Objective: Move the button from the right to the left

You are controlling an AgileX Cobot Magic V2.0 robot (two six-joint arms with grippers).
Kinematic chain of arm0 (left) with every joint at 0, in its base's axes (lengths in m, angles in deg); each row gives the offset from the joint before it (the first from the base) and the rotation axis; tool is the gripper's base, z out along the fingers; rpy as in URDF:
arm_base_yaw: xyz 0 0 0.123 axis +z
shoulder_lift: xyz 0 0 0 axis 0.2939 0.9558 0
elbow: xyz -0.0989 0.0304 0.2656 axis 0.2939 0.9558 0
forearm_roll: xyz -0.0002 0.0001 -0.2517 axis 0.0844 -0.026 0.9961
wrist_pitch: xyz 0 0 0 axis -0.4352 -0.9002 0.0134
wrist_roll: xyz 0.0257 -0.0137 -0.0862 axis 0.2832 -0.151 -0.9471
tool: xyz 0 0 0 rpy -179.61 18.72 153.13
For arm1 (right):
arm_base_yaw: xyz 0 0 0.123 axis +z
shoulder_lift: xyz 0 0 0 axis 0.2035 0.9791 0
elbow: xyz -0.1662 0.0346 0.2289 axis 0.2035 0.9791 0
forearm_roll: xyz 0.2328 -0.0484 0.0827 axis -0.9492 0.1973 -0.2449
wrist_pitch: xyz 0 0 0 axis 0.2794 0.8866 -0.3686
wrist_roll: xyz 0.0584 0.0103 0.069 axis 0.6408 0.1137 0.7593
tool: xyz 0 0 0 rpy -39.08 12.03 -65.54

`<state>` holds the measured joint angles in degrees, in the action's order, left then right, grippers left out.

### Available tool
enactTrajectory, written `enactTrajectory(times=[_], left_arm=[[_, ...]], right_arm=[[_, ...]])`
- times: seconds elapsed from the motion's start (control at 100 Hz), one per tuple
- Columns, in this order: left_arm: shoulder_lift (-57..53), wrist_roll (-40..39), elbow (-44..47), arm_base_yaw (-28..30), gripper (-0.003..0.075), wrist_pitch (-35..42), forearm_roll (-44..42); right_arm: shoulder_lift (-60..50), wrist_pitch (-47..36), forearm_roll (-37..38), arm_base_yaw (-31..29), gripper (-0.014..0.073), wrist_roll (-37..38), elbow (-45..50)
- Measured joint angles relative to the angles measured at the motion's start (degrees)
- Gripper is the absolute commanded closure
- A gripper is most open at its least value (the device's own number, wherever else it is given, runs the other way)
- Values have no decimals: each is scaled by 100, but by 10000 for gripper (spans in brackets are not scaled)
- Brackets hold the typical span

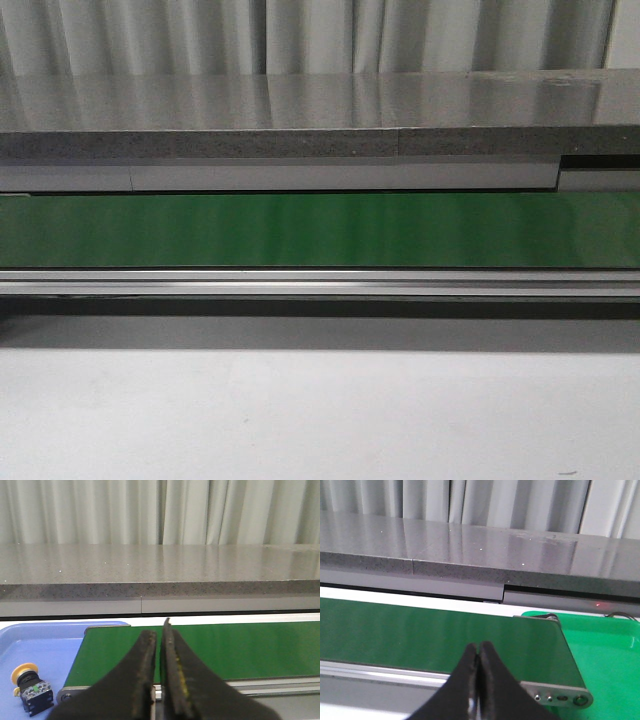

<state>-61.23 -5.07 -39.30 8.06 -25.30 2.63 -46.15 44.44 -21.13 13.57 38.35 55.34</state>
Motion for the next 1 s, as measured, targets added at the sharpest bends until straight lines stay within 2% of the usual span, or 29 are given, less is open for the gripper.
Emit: enactTrajectory(times=[1.0], left_arm=[[0,0,0,0,715,0,0]], right_arm=[[0,-55,0,9,653,13,120]])
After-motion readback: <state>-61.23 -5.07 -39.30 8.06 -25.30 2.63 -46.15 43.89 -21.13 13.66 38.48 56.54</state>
